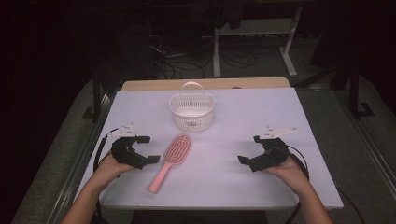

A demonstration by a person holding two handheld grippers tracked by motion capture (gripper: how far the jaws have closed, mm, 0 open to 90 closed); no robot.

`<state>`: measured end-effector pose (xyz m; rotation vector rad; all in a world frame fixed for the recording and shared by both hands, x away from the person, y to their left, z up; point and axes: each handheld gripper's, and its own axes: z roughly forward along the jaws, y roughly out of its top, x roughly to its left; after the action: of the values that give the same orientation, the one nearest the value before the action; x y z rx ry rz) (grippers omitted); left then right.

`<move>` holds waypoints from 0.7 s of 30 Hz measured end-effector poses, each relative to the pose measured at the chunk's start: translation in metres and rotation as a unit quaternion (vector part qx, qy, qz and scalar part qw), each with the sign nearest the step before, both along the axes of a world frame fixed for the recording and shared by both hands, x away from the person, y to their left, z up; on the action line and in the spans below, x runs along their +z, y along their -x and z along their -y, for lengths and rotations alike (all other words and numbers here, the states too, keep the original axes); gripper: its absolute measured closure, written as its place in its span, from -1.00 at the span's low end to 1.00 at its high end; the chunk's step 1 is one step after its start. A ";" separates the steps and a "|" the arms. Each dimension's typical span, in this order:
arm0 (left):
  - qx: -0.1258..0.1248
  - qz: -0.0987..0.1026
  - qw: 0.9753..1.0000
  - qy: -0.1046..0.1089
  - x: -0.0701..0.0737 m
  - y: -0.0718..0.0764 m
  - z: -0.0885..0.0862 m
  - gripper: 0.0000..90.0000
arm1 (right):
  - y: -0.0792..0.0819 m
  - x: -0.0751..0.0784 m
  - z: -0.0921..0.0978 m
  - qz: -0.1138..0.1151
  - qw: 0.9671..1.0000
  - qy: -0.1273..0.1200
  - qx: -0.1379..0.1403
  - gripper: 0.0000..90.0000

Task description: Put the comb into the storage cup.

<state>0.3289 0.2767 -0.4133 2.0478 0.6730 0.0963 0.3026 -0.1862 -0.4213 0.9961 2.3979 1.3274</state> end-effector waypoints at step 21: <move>-0.013 -0.010 1.000 -0.004 0.012 0.014 0.022 -0.29 | -0.001 0.001 0.001 0.001 1.000 0.001 -0.006 -1.00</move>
<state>0.3150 0.2543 -0.4011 2.0664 0.6592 0.0631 0.3037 -0.1872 -0.4199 1.0059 2.3865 1.3224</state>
